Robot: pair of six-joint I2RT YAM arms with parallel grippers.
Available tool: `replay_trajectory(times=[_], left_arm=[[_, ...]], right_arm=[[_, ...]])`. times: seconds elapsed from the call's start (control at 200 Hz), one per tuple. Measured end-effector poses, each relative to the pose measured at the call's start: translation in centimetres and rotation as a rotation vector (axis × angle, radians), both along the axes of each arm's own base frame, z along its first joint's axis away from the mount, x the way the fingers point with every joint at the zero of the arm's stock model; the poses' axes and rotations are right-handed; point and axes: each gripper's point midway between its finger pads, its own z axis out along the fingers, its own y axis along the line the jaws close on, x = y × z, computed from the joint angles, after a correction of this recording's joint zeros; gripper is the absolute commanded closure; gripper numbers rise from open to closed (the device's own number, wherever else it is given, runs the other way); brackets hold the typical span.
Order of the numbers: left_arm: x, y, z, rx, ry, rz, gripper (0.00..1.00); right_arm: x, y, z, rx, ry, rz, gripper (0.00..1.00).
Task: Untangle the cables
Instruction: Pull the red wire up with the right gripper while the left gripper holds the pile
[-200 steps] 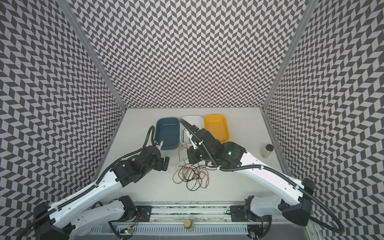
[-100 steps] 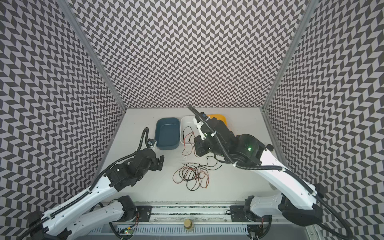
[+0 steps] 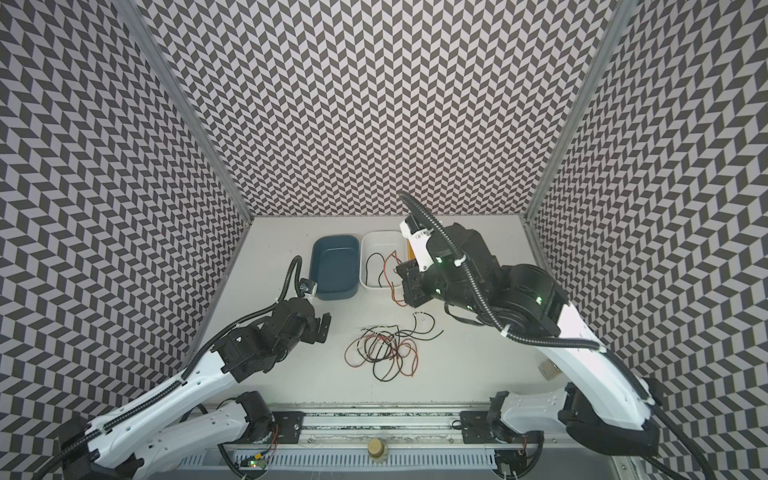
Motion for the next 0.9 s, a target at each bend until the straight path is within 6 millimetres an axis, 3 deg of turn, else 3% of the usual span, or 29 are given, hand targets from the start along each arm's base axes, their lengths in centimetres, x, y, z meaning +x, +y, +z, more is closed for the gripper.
replay_trajectory(times=[0.165,0.341,0.416,0.601,0.901], left_arm=[[-2.6,-3.4,3.0,-0.231,-0.007,-0.162,0.00],[-5.6,-6.8,5.4,-0.507,0.042,-0.296,0.00],[-6.9,-7.8,4.9,-0.579,0.067,-0.346,0.00],[-9.7,-9.0,1.3,-0.618,0.129,-0.422,0.00],[-9.7,-10.3,-1.1,-0.605,0.137,-0.422,0.00]], right_arm=[[-0.9,-0.5,-0.6,0.010,0.009,0.018,1.00],[-1.3,0.2,-1.4,0.029,0.035,0.052,1.00],[-1.4,0.7,-1.8,0.040,0.051,0.073,1.00],[-1.9,1.8,-2.0,0.086,0.084,0.114,1.00],[-3.4,2.1,-0.4,0.183,0.095,0.173,1.00]])
